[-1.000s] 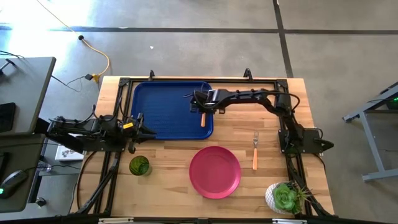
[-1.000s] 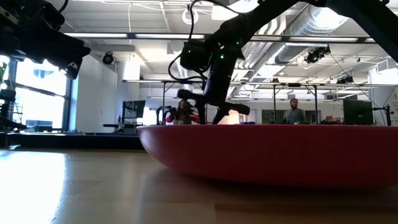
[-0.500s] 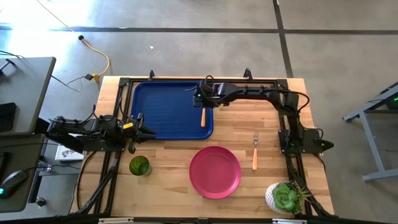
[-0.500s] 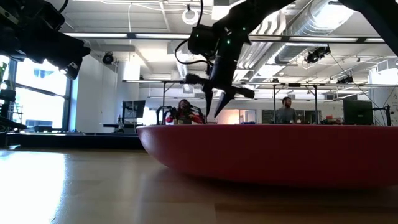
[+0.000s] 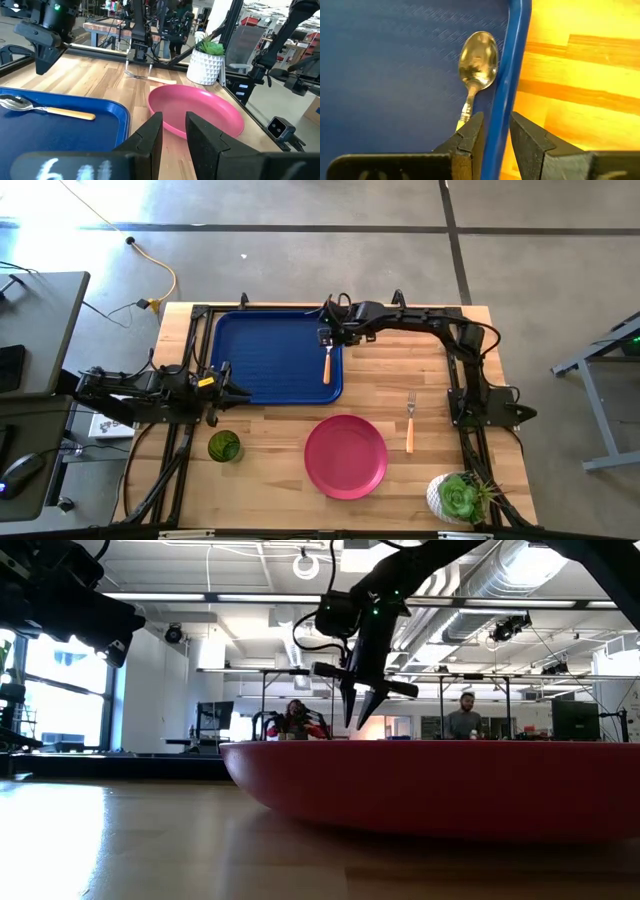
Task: Pick and place plate/cup/fork/spoon on tray
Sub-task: Adjust the blue tray
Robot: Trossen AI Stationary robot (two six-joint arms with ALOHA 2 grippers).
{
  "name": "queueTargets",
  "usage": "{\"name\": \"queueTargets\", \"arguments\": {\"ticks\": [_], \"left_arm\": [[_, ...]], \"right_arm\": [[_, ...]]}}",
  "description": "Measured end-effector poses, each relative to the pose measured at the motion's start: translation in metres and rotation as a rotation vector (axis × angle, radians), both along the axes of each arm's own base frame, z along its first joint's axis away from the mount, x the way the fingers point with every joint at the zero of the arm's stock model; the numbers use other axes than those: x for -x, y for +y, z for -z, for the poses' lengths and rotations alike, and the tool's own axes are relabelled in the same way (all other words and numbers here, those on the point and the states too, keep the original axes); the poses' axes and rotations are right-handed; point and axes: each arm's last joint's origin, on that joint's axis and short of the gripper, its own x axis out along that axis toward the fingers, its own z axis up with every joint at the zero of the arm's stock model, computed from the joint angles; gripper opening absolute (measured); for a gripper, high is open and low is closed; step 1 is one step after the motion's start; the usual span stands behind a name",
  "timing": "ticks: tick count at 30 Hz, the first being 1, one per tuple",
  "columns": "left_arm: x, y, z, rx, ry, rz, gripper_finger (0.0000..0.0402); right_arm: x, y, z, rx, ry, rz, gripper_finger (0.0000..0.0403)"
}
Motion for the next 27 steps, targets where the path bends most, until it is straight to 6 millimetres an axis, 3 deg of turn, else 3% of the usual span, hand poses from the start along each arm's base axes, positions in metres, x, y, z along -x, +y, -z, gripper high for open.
{"name": "queueTargets", "arguments": {"ticks": [13, 27], "left_arm": [[0.000, 0.002, -0.001, -0.003, -0.007, -0.063, 0.0076], [0.000, 0.004, -0.002, -0.007, -0.017, -0.129, 0.0076]], "right_arm": [[0.007, -0.015, 0.000, -0.013, 0.008, -0.013, 0.0146], [0.000, -0.014, 0.029, -0.050, 0.077, -0.025, 0.0149]]}}
